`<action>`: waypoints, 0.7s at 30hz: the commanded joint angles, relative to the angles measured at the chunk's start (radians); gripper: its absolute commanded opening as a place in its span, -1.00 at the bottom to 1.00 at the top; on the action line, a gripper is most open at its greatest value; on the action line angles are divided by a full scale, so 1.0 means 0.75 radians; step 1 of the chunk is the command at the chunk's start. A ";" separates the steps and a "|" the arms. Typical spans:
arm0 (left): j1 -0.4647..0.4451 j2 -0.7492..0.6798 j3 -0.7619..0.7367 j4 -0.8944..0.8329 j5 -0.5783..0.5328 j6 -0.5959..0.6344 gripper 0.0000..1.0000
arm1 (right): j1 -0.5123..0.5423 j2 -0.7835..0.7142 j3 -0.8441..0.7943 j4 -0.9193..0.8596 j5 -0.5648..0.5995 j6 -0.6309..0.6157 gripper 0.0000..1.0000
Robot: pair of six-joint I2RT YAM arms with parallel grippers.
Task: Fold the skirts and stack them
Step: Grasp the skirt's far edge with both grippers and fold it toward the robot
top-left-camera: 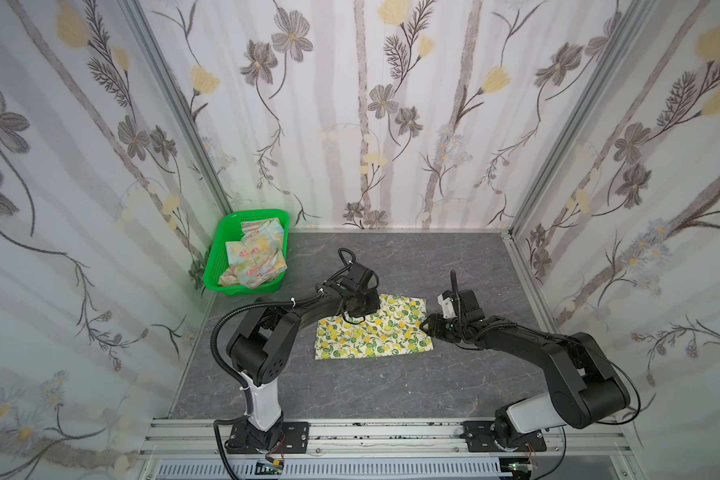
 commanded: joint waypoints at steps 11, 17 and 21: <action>-0.044 0.201 0.046 0.101 0.084 0.004 -0.73 | 0.001 0.139 0.028 0.144 -0.024 0.039 0.03; -0.053 0.233 0.033 0.117 0.104 0.000 -0.75 | 0.003 0.181 0.032 0.166 -0.015 0.056 -0.04; -0.053 0.218 0.017 0.121 0.097 0.002 -0.75 | 0.003 0.177 0.036 0.143 0.028 0.059 -0.28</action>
